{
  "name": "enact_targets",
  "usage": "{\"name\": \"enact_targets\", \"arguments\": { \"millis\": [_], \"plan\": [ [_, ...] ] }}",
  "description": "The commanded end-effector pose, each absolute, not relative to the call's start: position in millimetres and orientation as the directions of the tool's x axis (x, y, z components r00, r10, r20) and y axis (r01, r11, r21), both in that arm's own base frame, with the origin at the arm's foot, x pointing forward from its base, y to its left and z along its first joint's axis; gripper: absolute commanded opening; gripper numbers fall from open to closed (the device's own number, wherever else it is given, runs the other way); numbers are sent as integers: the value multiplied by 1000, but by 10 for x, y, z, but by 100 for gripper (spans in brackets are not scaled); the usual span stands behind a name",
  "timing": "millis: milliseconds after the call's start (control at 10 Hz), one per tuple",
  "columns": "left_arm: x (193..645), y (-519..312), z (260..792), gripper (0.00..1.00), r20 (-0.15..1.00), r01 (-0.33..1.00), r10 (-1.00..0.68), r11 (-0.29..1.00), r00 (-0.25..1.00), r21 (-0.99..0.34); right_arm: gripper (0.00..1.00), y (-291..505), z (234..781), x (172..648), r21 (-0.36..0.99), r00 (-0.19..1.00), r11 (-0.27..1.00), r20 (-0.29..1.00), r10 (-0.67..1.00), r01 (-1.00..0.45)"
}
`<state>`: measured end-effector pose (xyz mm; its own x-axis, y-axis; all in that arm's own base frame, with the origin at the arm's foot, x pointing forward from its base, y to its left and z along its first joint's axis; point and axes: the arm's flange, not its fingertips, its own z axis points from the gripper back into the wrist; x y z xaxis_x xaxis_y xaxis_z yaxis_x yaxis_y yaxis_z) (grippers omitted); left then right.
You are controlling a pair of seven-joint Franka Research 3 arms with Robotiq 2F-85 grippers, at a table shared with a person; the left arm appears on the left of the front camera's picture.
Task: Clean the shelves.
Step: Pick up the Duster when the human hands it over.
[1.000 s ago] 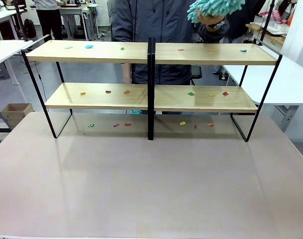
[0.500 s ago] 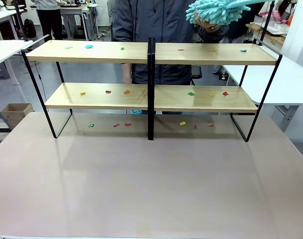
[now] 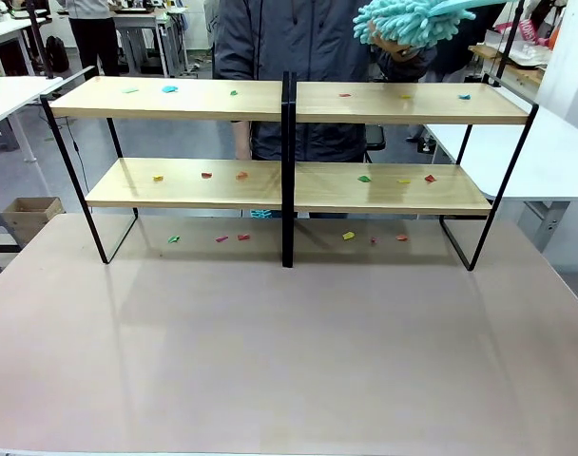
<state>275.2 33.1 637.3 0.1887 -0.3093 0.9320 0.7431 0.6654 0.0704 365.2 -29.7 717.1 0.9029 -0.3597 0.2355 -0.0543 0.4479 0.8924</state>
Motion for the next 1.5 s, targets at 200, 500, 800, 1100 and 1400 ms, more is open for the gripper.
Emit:
{"name": "enact_targets", "arguments": {
  "millis": [200, 500, 800, 1100, 1400],
  "plan": [
    [2754, 332, 6363, 100, 933, 748, -311, 659, 182, 74, 100, 343, 7181, 4363, 930, 904, 249, -155, -399, 270],
    [2754, 332, 6363, 100, 933, 748, -311, 659, 182, 74, 100, 499, 7023, 4539, 913, 895, 256, -200, -398, 318],
    [2754, 332, 6363, 100, 933, 748, -311, 659, 182, 74, 100, 447, 7005, 4515, 915, 895, 254, -195, -400, 313],
    [2754, 332, 6363, 100, 933, 748, -311, 659, 182, 74, 100, 425, 7015, 4525, 915, 889, 256, -187, -417, 312],
    [2754, 332, 6363, 100, 933, 748, -311, 659, 182, 74, 32, 447, 6997, 4541, 912, 890, 261, -188, -416, 315]
  ]
}}
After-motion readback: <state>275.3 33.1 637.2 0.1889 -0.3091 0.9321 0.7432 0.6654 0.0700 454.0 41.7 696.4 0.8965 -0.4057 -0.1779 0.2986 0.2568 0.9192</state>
